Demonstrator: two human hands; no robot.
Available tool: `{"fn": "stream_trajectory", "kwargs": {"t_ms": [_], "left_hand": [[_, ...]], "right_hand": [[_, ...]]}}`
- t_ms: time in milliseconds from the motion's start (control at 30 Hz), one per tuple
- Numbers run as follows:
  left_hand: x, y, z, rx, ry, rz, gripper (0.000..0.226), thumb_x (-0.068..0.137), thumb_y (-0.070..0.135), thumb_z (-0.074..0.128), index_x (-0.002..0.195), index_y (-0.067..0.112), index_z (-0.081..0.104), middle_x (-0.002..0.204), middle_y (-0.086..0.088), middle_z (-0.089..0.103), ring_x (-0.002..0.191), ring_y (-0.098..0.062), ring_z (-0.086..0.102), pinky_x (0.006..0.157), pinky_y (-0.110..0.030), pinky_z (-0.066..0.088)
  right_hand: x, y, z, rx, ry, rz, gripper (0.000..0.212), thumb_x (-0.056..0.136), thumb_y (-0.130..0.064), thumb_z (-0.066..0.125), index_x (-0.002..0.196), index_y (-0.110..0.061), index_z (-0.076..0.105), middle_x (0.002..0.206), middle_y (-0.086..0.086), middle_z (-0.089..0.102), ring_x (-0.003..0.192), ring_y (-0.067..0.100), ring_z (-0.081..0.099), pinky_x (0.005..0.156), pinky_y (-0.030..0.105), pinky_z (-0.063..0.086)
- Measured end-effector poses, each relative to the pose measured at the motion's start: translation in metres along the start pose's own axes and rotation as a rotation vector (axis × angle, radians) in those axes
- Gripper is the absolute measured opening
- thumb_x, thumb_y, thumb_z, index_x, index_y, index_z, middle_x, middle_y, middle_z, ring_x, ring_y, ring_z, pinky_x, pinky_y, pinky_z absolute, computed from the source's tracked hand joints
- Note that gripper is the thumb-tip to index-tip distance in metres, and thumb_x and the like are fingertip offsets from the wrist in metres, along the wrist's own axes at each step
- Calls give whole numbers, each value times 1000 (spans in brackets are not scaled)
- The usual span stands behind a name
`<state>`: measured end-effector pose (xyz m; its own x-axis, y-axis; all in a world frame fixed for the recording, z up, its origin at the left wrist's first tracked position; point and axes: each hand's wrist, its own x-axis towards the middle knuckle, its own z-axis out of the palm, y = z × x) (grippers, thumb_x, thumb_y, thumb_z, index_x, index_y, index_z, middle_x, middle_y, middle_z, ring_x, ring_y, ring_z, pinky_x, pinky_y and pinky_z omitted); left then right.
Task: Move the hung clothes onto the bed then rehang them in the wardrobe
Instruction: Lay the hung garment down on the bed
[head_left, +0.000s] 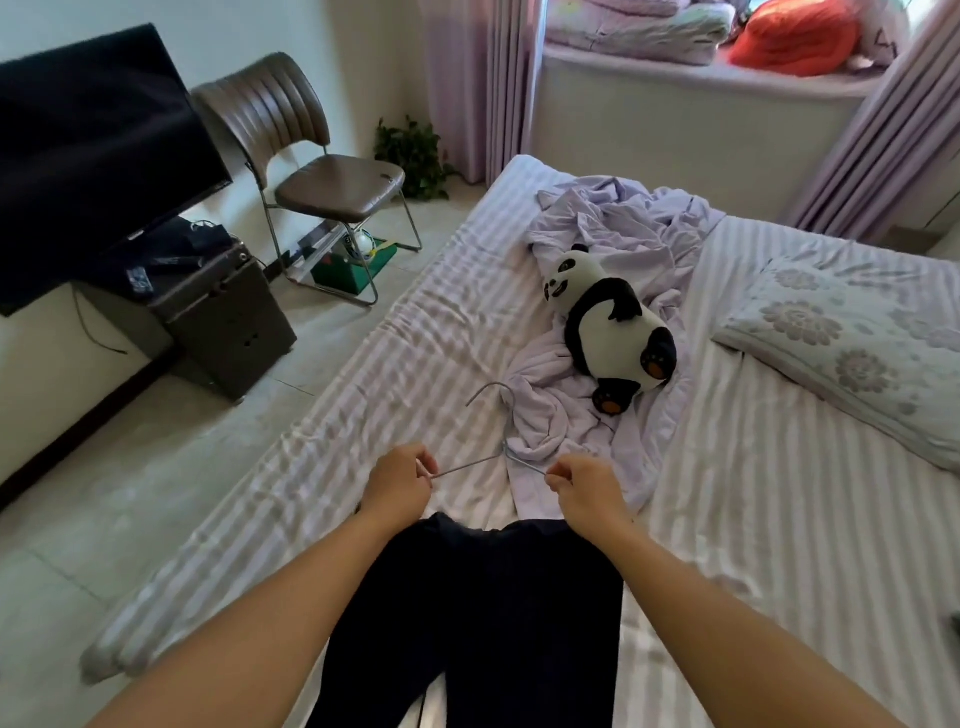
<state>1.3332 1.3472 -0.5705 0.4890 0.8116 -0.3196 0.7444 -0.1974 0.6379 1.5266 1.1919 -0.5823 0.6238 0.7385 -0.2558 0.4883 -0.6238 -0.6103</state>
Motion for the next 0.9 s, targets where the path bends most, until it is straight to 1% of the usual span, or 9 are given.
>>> {"fn": "stream_trajectory", "kwargs": {"t_ms": [67, 167, 233, 367, 567, 700, 767, 833, 900], "left_hand": [[27, -9, 17, -3, -21, -2, 28, 88, -2, 56, 77, 24, 60, 80, 4, 62, 79, -14, 61, 63, -22, 44], [60, -23, 44, 2, -89, -3, 29, 90, -1, 52, 86, 26, 64, 92, 4, 64, 90, -15, 63, 75, -25, 49], [76, -33, 62, 18, -156, 15, 27, 90, 4, 56, 105, 25, 64, 112, 6, 62, 106, -14, 60, 85, -24, 45], [106, -57, 92, 133, -267, 50, 58, 86, 7, 62, 139, 27, 48, 137, 3, 52, 125, -19, 51, 98, -29, 44], [147, -96, 125, 294, -322, 57, 72, 81, 14, 69, 145, 29, 40, 138, 5, 51, 127, -24, 47, 105, -37, 43], [167, -109, 148, 393, -433, 103, 90, 77, 13, 70, 152, 24, 23, 149, 3, 29, 132, -26, 38, 109, -38, 39], [172, -117, 159, 387, -473, 99, 93, 78, 5, 66, 154, 24, 16, 157, 1, 13, 143, -25, 25, 112, -35, 33], [175, -123, 168, 383, -485, 87, 93, 79, -3, 62, 154, 23, 14, 161, 1, 0, 150, -24, 9, 114, -33, 28], [175, -121, 172, 384, -485, 66, 90, 79, -6, 57, 154, 19, 12, 163, -2, -5, 151, -24, -6, 119, -34, 15]], "right_hand": [[25, 9, 15, -26, 30, 43, 14, 96, -16, 60, 83, -20, 66, 86, -2, 64, 82, 17, 60, 72, 28, 47], [59, 24, 35, -103, 70, 83, 14, 96, -18, 58, 87, -18, 70, 87, 0, 64, 87, 20, 59, 74, 34, 51], [81, 34, 46, -118, 81, 105, 15, 96, -17, 58, 87, -15, 70, 84, -2, 61, 89, 21, 58, 74, 34, 50], [122, 59, 76, -98, 52, 157, 13, 96, -13, 58, 88, -12, 68, 86, 0, 63, 84, 22, 61, 73, 33, 49], [172, 92, 108, -59, 54, 202, 13, 95, -13, 61, 86, -11, 69, 83, 1, 65, 80, 19, 60, 75, 33, 50], [192, 113, 127, -2, -12, 224, 16, 92, -9, 60, 81, -18, 67, 85, 1, 66, 81, 20, 61, 70, 27, 46], [188, 117, 136, 87, -85, 223, 21, 92, -11, 62, 110, -19, 69, 108, 1, 67, 98, 20, 62, 80, 23, 44], [178, 121, 143, 111, -184, 202, 51, 91, -20, 67, 139, -16, 52, 134, 0, 55, 124, 19, 51, 95, 20, 37], [166, 128, 149, 26, -282, 167, 79, 88, -36, 69, 154, -21, 28, 155, -6, 34, 142, 17, 32, 110, 26, 32]]}}
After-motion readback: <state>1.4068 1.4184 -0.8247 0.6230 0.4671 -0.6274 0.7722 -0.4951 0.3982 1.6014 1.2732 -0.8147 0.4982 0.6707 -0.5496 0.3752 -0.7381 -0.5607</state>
